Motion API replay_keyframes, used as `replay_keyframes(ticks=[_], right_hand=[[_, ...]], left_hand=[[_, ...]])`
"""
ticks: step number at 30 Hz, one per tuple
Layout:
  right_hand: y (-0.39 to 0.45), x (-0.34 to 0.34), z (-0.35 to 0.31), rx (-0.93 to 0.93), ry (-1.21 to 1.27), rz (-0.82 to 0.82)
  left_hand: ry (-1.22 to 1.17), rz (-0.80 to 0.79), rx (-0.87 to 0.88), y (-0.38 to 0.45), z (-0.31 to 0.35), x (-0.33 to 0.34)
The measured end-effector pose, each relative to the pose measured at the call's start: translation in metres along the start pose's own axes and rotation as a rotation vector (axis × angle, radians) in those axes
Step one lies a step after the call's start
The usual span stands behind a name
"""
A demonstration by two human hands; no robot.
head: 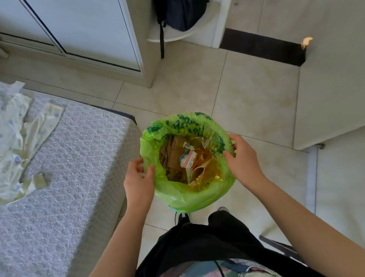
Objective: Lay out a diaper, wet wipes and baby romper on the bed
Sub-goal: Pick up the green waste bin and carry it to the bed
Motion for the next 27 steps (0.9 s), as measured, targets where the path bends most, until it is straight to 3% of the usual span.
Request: replay_keyframes(ticks=[10,17,27], right_hand=[[0.138,-0.027,-0.019,-0.074,-0.029,-0.18],[0.227,-0.056,-0.052,-0.24,-0.116,-0.31],[0.308,-0.004,-0.132,-0.455,-0.232,-0.494]], left_hand=[[-0.027,0.152,-0.129,0.059,0.054,0.051],[-0.13,0.32,-0.259,0.068,0.089,0.093],[-0.237,0.57,-0.416,0.094,0.096,0.083]])
Point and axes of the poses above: each hand's wrist, its own y-axis towards the middle knuckle, its own x-axis out of the palm, z = x × y, the point moved 10 cm from there along y, towards the middle knuckle, and after that the axes turned 3 degrees about -z, right-handed, at the moved point
